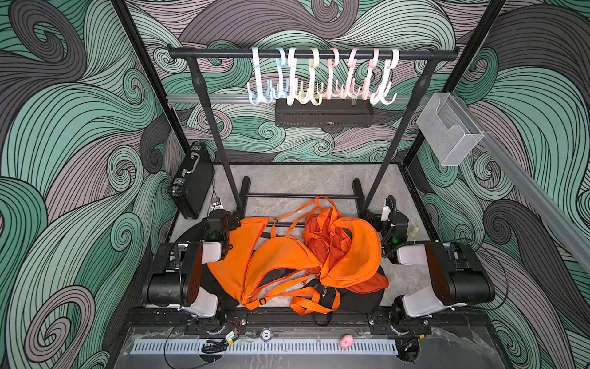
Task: Hang the bag on a hook
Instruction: Pick up the bag from the bag.
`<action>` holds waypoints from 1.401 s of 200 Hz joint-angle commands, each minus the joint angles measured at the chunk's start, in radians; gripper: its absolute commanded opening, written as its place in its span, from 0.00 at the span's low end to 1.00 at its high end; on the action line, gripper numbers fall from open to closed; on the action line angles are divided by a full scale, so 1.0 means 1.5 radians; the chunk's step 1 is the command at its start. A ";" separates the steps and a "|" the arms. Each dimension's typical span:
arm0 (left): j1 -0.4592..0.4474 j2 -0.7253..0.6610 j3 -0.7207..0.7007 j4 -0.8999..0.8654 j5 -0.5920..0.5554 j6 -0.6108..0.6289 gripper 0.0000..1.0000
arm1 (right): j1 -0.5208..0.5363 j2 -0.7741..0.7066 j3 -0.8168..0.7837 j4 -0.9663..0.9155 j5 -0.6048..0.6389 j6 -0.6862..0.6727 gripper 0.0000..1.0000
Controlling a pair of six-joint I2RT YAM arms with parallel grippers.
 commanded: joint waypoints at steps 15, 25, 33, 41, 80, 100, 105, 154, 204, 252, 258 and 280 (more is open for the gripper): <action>0.007 -0.024 0.036 -0.012 0.010 0.032 0.99 | 0.011 -0.119 0.020 -0.092 0.110 0.021 1.00; 0.007 -0.053 0.086 -0.152 0.032 0.027 0.99 | 0.011 -0.197 0.043 -0.206 0.114 0.033 0.99; 0.007 -0.077 0.134 -0.239 0.031 0.013 0.99 | 0.012 -0.248 0.057 -0.254 0.098 0.031 1.00; 0.007 -0.084 0.164 -0.302 0.021 -0.012 0.98 | 0.015 -0.294 0.078 -0.315 0.099 0.048 0.99; 0.002 -0.158 0.265 -0.548 0.023 -0.161 0.99 | 0.012 -0.464 0.186 -0.618 0.071 0.379 1.00; -0.005 -0.245 0.249 -0.532 0.084 -0.200 0.99 | 0.001 -0.569 0.114 -0.528 -0.028 0.458 1.00; -0.005 -0.270 0.238 -0.504 0.114 -0.211 0.99 | 0.001 -0.585 0.107 -0.504 -0.062 0.455 1.00; 0.000 -0.471 0.204 -0.636 0.116 -0.443 0.98 | 0.077 -0.532 0.279 -0.765 -0.165 0.355 1.00; -0.017 -0.521 0.247 -0.762 0.220 -0.331 0.99 | 0.344 -0.401 0.353 -0.944 -0.025 0.353 0.95; -0.072 -0.587 0.232 -0.819 0.158 -0.261 0.99 | 0.439 -0.314 0.308 -0.932 -0.021 0.449 0.84; -0.075 -0.594 0.220 -0.812 0.157 -0.259 0.99 | 0.445 -0.304 0.300 -0.926 -0.024 0.461 0.83; -0.078 -0.590 0.216 -0.810 0.171 -0.264 0.99 | 0.450 -0.271 0.256 -0.886 -0.044 0.496 0.83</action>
